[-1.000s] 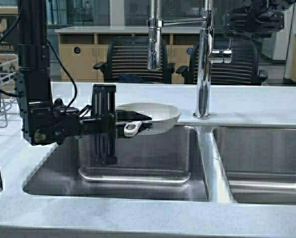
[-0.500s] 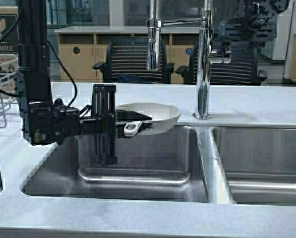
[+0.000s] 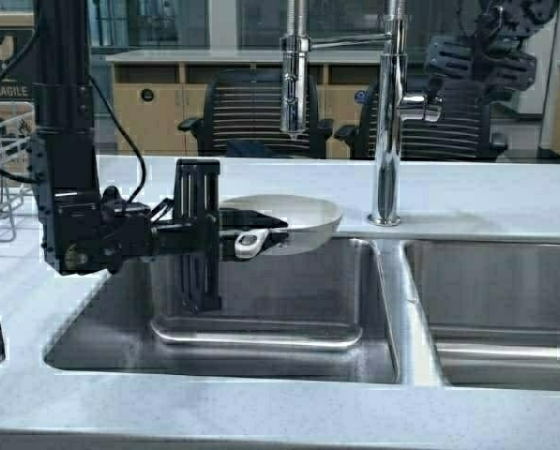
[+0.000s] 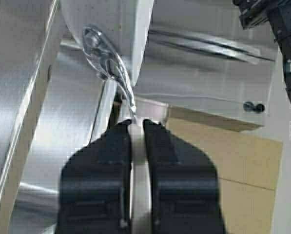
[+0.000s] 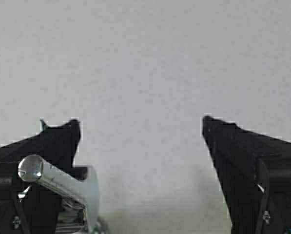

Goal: Wash the pan

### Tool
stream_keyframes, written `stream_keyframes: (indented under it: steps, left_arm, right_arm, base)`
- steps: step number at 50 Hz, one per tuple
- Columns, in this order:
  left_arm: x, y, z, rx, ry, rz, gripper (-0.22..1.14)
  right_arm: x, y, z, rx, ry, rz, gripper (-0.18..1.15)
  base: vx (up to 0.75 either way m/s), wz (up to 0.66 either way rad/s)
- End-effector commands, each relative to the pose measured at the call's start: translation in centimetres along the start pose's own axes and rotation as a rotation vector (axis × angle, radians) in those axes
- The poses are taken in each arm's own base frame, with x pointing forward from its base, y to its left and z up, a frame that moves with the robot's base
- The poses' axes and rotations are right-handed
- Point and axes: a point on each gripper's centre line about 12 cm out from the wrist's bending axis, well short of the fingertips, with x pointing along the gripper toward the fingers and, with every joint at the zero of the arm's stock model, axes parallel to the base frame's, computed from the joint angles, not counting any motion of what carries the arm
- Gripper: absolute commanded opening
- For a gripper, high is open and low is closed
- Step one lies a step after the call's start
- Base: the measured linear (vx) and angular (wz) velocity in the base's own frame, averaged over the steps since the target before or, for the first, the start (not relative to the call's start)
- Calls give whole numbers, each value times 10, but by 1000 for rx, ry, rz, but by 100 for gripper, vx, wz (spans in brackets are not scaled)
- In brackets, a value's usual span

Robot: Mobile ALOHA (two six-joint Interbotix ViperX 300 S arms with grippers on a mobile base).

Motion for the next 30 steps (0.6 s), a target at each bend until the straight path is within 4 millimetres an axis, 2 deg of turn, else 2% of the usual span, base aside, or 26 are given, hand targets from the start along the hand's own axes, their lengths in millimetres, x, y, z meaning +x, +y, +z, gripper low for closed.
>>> stream_keyframes:
  steps: [1,9,15,24,30]
  left_arm:
    - [5,-14,-1,32,10,-56,2]
    - [5,-14,0,32,10,-58,2]
    - [5,-14,0,32,10,-58,2]
    - [6,-14,-1,32,12,-58,2]
    - [7,-15,0,33,11,-62,2]
  right_arm:
    - [-24,-48,37,59,-76,-73,104]
    - [-31,-57,39,75,-80,-87,104]
    - [-41,-53,52,71,-115,-79,104]
    - [-66,-47,83,63,-204,-65,104]
    - [-75,-52,85,68,-213,-73,104]
  base:
    - [0,2]
    - [0,2]
    - [0,0]
    - [0,0]
    - [0,0]
